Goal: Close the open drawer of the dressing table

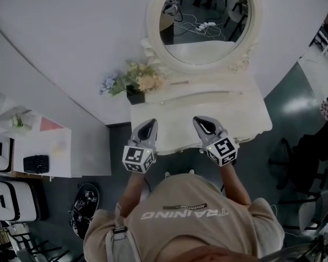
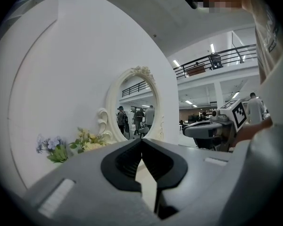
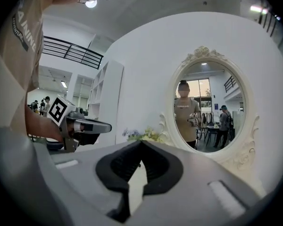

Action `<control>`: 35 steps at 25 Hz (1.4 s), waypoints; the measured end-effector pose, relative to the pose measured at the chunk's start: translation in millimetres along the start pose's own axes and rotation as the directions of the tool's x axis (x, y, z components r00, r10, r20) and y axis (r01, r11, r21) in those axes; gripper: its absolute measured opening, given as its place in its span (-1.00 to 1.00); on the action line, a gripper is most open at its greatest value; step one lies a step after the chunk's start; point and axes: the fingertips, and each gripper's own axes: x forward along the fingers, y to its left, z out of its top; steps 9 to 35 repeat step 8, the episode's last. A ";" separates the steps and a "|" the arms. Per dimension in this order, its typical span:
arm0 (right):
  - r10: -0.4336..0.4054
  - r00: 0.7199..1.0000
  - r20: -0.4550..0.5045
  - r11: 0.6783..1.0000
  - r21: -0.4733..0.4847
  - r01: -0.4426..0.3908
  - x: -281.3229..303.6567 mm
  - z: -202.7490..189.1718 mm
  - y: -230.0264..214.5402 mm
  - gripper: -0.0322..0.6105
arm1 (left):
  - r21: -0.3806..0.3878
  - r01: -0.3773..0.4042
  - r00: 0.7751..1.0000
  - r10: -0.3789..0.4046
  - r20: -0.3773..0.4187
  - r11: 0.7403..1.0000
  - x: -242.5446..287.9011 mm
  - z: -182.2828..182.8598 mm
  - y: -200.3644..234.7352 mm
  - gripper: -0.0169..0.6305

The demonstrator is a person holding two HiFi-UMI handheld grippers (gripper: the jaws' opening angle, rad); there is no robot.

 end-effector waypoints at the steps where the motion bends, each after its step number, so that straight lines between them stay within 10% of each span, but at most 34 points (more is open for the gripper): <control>1: 0.001 1.000 -0.007 1.000 0.002 -0.001 0.7 -2.4 -0.6 -0.89 | -0.001 0.002 1.000 -0.002 -0.001 1.000 0.9 -1.9 0.0 -0.92; 35: 0.000 1.000 0.008 0.999 0.033 0.000 20.1 -5.3 -4.8 -0.89 | -0.023 -0.026 1.000 0.025 -0.012 0.999 4.0 -12.3 25.1 -0.92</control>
